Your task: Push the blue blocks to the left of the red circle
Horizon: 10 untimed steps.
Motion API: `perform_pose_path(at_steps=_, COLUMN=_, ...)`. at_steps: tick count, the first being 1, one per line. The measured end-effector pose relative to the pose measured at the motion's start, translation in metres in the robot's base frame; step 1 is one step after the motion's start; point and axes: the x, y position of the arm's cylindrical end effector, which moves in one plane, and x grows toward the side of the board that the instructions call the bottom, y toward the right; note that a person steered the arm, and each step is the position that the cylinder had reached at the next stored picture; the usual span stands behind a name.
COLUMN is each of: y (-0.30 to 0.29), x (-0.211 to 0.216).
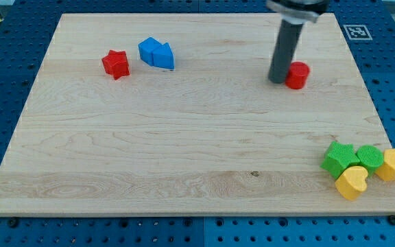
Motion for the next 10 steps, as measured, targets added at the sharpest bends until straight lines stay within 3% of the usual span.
perform_pose_path(at_steps=2, y=0.042, x=-0.022)
perform_pose_path(at_steps=3, y=0.011, x=-0.022)
perform_pose_path(at_steps=4, y=-0.067, x=-0.048)
perform_pose_path(at_steps=5, y=-0.138, x=-0.112)
perform_pose_path(at_steps=7, y=-0.327, x=-0.137)
perform_pose_path(at_steps=10, y=-0.332, x=-0.101)
